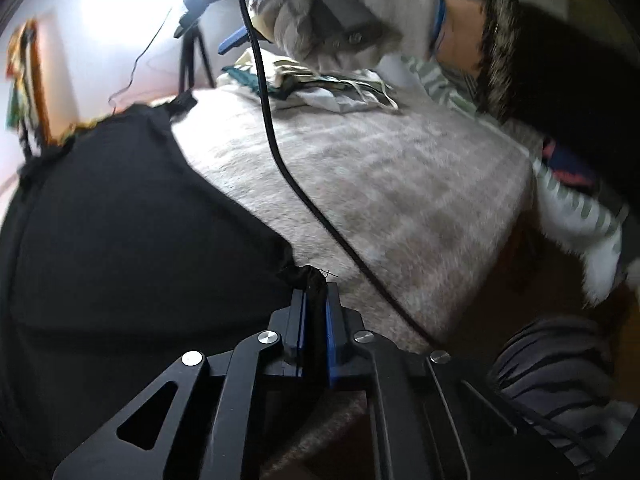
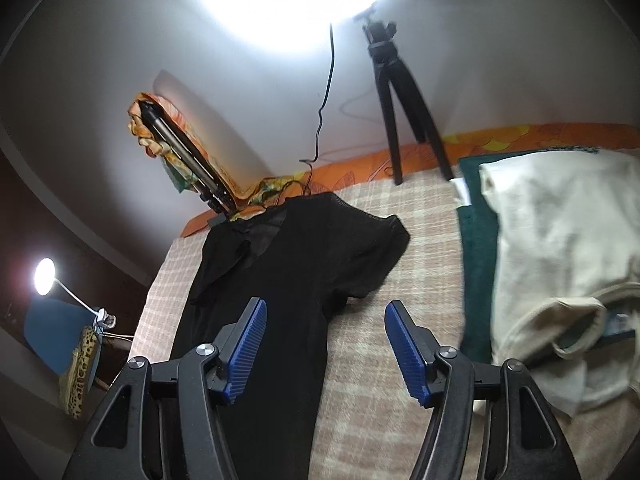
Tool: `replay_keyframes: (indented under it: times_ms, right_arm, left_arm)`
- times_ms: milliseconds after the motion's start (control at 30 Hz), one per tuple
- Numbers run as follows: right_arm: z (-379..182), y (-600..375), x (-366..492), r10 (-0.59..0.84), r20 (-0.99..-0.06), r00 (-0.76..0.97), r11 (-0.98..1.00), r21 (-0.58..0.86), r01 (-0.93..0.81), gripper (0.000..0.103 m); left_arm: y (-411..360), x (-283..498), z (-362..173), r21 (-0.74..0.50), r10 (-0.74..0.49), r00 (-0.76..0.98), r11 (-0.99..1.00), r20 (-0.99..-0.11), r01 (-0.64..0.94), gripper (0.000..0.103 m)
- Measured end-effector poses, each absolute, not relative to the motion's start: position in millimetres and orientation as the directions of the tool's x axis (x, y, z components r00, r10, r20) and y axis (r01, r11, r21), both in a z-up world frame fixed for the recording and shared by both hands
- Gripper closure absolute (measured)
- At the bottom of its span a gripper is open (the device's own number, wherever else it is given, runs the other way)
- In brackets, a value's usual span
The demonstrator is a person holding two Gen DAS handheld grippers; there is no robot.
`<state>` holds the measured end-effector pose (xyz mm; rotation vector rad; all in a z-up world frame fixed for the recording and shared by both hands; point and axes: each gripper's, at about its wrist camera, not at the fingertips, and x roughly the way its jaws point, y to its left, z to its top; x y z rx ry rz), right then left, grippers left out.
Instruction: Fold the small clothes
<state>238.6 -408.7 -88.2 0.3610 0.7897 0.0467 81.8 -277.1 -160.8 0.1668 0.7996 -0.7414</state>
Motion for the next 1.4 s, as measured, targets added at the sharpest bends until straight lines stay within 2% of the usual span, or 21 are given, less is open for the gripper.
replay_keyframes:
  times_ms: [167,433,567,633,667,700,733,900,1133,1400]
  right_arm:
    - [-112.3,-402.0,282.5,0.153,-0.732,0.664,0.945,0.305,0.118,0.038]
    - [-158.4,-431.6,329.5,0.104,-0.783,0.613,0.897,0.34,0.282,0.046]
    - [-162.5,-436.9,340.5,0.099,-0.773,0.627,0.885,0.356,0.301,0.059]
    - [-163.0,-433.0,347.2,0.102,-0.777,0.621,0.895,0.344,0.283,0.074]
    - [-164.2,-430.2,350.7,0.113,-0.779,0.617,0.9,0.343,0.268,0.089]
    - [-163.1,-425.9,352.5,0.104,-0.783,0.614,0.911,0.323,0.258,0.098]
    - [-160.1,-420.7,353.5,0.078,-0.784,0.616,0.924,0.289,0.251,0.1]
    - [-137.6,-402.8,355.8,0.028,-0.777,0.63,0.95,0.215,0.224,0.103]
    - [-112.8,-366.1,364.4,-0.038,-0.782,0.622,0.977,0.101,0.186,0.103]
    - [-98.1,-303.9,388.7,-0.153,-0.777,0.61,0.985,-0.072,0.157,0.103]
  left_arm:
    - [-251.3,88.9,-147.4,-0.27,-0.588,0.453,0.762,-0.671,0.589,0.097]
    - [-234.4,85.3,-134.5,-0.322,-0.608,0.463,0.766,-0.645,0.556,0.097]
    - [-228.6,87.9,-138.3,-0.341,-0.612,0.458,0.766,-0.645,0.544,0.098]
    - [-226.0,89.4,-141.0,-0.355,-0.615,0.456,0.767,-0.644,0.535,0.098]
    - [-224.4,89.7,-142.0,-0.361,-0.616,0.456,0.768,-0.642,0.53,0.098]
    - [-222.9,89.4,-142.4,-0.364,-0.617,0.457,0.768,-0.64,0.527,0.098]
    - [-220.9,89.0,-142.7,-0.365,-0.617,0.462,0.77,-0.638,0.523,0.098]
    - [-207.1,85.5,-147.0,-0.369,-0.608,0.478,0.781,-0.634,0.504,0.098]
    - [-181.4,84.0,-153.2,-0.435,-0.621,0.475,0.781,-0.624,0.448,0.098]
    - [-144.4,82.4,-149.5,-0.498,-0.633,0.52,0.773,-0.573,0.393,0.098]
